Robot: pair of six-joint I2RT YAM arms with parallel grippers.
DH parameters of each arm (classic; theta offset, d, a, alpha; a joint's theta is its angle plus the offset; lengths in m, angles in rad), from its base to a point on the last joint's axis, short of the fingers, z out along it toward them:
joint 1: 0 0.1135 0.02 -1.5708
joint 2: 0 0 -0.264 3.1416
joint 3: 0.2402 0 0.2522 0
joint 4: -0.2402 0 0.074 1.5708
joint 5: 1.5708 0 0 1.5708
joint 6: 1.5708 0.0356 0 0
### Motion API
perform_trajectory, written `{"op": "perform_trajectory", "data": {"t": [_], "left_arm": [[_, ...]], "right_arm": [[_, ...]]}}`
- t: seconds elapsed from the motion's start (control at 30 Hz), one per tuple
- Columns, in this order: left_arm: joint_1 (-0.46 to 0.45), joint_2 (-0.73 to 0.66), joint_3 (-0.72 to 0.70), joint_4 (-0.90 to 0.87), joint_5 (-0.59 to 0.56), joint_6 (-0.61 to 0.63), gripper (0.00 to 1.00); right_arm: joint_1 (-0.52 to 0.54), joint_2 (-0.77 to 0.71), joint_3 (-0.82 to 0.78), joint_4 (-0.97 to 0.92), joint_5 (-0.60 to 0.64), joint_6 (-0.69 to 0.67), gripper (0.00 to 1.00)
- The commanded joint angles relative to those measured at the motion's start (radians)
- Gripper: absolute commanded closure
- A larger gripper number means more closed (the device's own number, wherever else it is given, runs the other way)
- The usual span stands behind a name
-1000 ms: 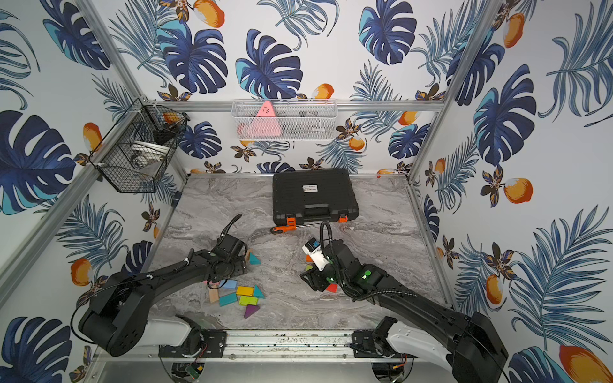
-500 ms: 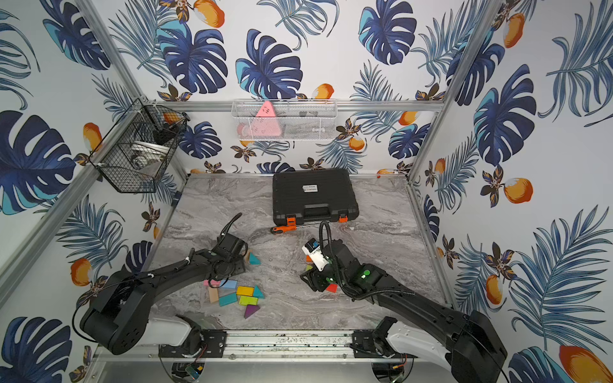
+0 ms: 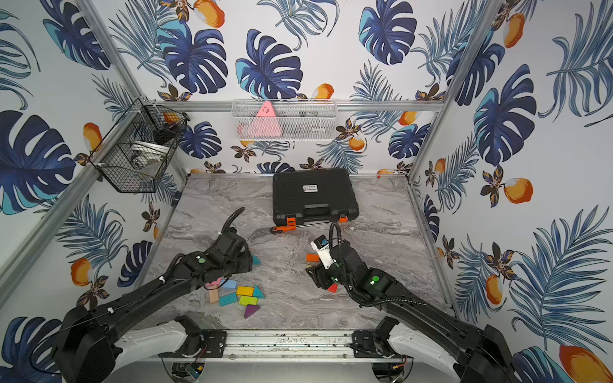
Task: Assemble a piece of candy with building blocks
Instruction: Pick up the building block from the center of the board, then place the building block at the center of the board.
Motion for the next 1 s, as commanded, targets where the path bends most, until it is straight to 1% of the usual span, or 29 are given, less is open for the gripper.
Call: {"op": "perform_trajectory", "data": {"t": [0.0,0.1,0.17,0.27,0.33,0.43,0.67,0.97], "left_arm": [[-0.153,0.084,0.040,0.025,-0.026,-0.048,0.45],[-0.285,0.221,0.082,0.082,-0.048,-0.081,0.46],[-0.353,0.313,0.126,0.102,-0.067,-0.099,0.46],[-0.424,0.438,0.197,0.133,-0.072,-0.124,0.46],[-0.448,0.502,0.236,0.167,-0.059,-0.119,0.46],[-0.460,0.578,0.282,0.185,-0.043,-0.106,0.46],[-0.467,0.685,0.330,0.238,0.000,-0.096,0.45],[-0.471,0.732,0.366,0.216,-0.030,-0.114,0.41]], "right_arm": [[-0.039,-0.037,-0.022,0.033,0.138,0.076,0.35],[-0.091,-0.075,-0.042,0.031,0.175,0.119,0.34],[-0.115,-0.093,-0.049,0.028,0.194,0.125,0.34],[-0.136,-0.111,-0.056,0.025,0.224,0.135,0.33],[-0.144,-0.116,-0.057,0.020,0.237,0.139,0.33],[-0.147,-0.125,-0.055,0.004,0.256,0.137,0.32],[-0.151,-0.166,-0.067,-0.007,0.294,0.151,0.32],[-0.151,-0.173,-0.070,-0.008,0.282,0.146,0.31]]}}
